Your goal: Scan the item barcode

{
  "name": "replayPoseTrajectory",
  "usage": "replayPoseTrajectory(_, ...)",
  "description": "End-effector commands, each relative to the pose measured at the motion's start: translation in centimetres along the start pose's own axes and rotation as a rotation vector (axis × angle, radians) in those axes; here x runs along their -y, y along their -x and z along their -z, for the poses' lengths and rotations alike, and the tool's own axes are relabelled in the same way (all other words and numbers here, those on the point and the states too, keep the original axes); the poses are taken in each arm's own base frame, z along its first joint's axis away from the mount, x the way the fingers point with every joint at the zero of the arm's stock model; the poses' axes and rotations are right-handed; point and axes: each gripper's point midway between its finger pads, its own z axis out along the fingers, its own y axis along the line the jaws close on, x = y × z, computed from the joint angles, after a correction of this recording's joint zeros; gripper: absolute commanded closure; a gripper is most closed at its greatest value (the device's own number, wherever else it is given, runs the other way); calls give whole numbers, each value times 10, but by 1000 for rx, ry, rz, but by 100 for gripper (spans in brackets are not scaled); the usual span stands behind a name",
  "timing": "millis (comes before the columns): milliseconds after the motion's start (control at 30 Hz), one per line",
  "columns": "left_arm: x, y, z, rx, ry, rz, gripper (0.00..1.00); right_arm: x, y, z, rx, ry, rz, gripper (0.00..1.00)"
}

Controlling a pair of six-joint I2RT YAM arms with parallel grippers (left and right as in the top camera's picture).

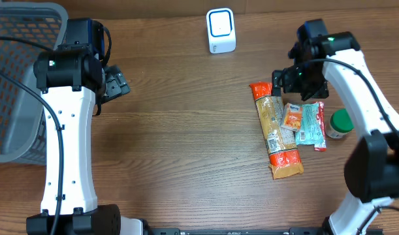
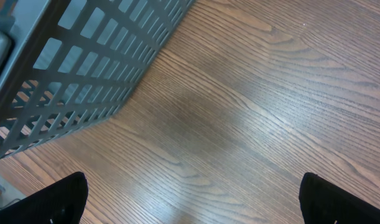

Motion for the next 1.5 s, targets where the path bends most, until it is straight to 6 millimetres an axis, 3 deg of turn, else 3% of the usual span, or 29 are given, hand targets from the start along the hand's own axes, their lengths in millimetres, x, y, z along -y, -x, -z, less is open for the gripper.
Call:
replayPoseTrajectory(0,-2,2,-1,3,13,-17,0,-7,4,65,182,18,24,0)
replayPoseTrajectory(200,-2,2,-1,3,13,-17,0,-16,-13,144,390,54,53,0)
replayPoseTrajectory(400,-2,2,-1,3,13,-17,1,-21,-44,214,588,88,80,0)
replayPoseTrajectory(567,-2,2,-1,3,13,-17,0,-16,-84,267,749,86,91,0)
replayPoseTrajectory(667,-2,2,-1,3,13,-17,1,-11,-125,288,805,89,94,0)
replayPoseTrajectory(833,-2,2,-1,3,13,-17,0,-7,-176,318,930,112,109,0)
replayPoseTrajectory(1033,-2,2,-1,3,13,-17,0,2,-249,304,878,136,113,0)
replayPoseTrajectory(1467,-2,2,-1,3,13,-17,0,16,-295,352,1215,132,116,0)
